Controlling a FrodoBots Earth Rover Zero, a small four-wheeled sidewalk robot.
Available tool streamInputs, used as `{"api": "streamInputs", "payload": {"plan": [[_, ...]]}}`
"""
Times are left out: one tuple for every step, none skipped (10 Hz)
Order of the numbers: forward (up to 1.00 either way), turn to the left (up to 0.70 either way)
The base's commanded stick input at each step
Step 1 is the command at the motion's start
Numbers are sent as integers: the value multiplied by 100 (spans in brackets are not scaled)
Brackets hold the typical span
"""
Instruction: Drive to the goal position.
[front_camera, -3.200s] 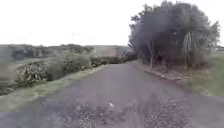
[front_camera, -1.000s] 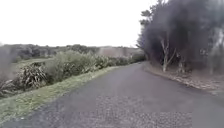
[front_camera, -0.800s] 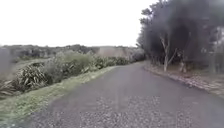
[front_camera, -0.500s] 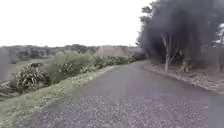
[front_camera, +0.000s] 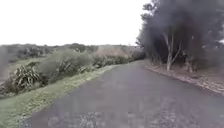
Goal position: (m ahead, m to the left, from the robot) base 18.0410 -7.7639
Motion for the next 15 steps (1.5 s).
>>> {"api": "streamInputs", "payload": {"plan": [[70,0],[70,0],[70,0],[70,0],[70,0],[70,0],[70,0],[70,0],[70,0],[70,0],[70,0],[70,0],[70,5],[70,1],[70,2]]}}
